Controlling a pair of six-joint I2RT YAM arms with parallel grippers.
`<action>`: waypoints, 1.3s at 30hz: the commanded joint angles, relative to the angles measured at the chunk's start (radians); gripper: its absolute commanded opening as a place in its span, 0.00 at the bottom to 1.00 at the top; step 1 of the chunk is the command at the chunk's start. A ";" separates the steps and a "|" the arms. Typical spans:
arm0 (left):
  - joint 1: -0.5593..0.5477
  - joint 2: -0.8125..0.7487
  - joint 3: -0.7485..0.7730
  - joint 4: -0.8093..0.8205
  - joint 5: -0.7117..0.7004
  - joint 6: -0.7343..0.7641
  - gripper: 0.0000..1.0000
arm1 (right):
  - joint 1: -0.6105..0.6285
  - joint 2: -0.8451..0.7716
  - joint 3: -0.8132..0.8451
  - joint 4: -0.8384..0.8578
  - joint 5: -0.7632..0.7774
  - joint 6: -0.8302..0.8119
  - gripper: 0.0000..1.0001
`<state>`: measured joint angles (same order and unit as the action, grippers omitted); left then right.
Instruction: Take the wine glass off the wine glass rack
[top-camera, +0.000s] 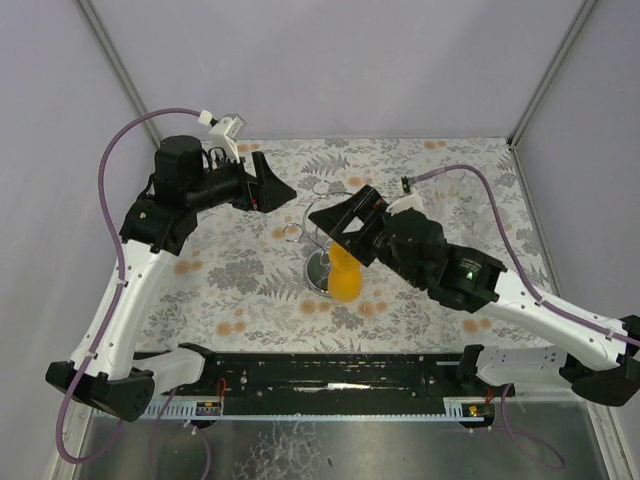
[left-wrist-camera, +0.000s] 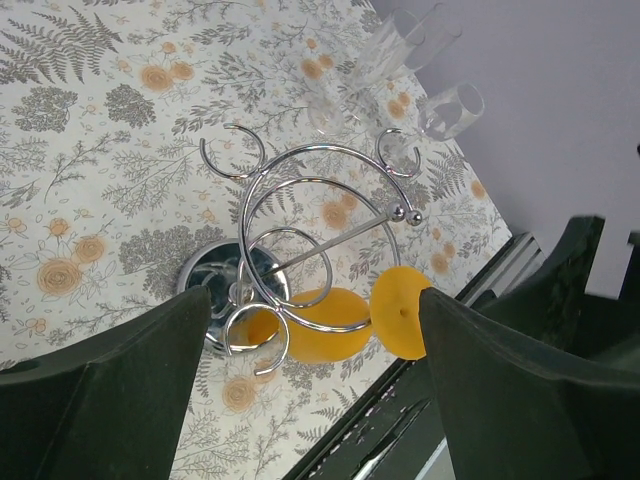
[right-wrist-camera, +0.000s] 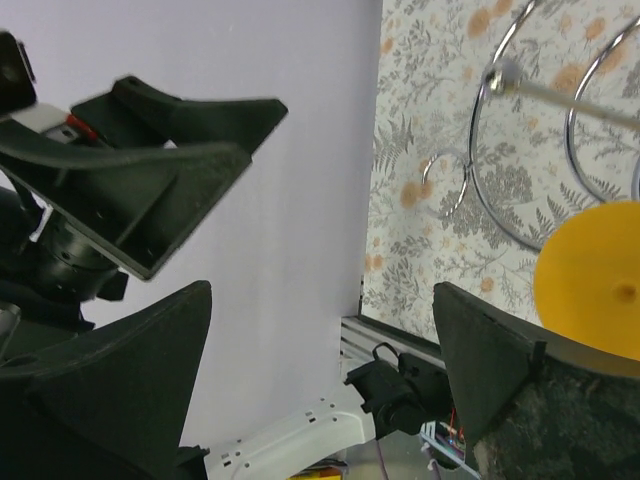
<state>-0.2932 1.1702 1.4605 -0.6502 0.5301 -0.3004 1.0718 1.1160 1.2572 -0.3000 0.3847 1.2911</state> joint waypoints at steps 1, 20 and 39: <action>0.016 0.015 0.009 0.070 -0.020 0.012 0.84 | 0.115 0.007 -0.023 0.055 0.223 0.102 0.98; 0.037 0.030 0.011 0.072 0.022 0.024 0.84 | 0.552 0.002 -0.070 -0.378 0.804 0.668 0.87; 0.040 0.015 -0.014 0.081 0.039 0.009 0.83 | 0.567 0.151 0.056 -0.938 0.924 1.262 0.79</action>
<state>-0.2649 1.2011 1.4593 -0.6418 0.5465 -0.2943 1.6299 1.2530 1.2686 -1.1011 1.2133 2.0624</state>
